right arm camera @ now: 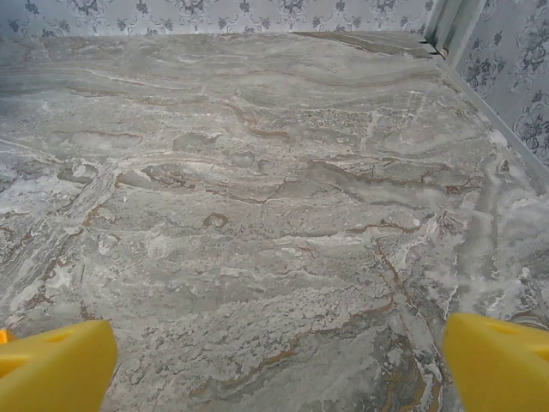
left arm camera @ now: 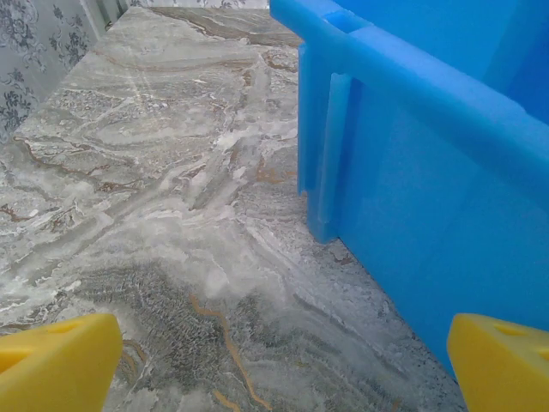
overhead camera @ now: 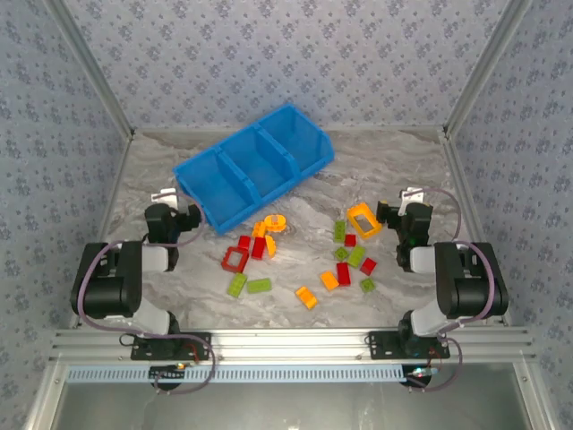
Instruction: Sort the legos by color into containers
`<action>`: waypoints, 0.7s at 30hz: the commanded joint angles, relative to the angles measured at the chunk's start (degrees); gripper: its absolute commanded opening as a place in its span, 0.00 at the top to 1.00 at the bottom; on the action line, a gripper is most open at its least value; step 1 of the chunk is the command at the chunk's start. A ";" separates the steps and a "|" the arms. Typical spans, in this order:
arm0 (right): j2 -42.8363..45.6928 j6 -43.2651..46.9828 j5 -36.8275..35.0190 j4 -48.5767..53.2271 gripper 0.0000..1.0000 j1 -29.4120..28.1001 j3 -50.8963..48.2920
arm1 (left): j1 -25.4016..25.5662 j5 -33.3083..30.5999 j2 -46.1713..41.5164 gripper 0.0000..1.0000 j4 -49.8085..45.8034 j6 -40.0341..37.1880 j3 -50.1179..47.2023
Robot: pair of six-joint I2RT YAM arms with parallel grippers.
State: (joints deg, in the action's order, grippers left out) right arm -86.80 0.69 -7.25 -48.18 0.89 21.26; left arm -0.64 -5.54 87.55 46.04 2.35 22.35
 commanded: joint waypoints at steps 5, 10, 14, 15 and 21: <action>-0.29 -0.78 -0.71 0.46 0.00 0.17 0.19 | 0.04 1.54 0.26 0.02 0.24 -0.75 1.47; -0.35 -0.78 -0.66 0.46 0.00 0.17 0.18 | 0.03 1.54 0.30 0.02 0.28 -0.75 1.46; -0.30 -0.78 -0.66 0.46 0.00 0.14 0.19 | 0.03 1.63 0.30 0.02 0.19 -0.76 1.47; -0.35 -0.86 -0.58 0.46 0.00 0.17 0.23 | 0.05 1.59 0.26 0.02 0.19 -0.72 1.43; 12.83 -0.73 -6.29 15.50 0.00 -1.62 3.84 | 7.14 -15.05 -17.92 0.02 -16.37 -0.70 4.03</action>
State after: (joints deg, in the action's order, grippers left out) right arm -81.89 0.67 -9.19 -41.34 0.25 21.58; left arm 2.46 -11.35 81.23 38.24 1.91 22.59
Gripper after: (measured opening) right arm 0.999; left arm 0.980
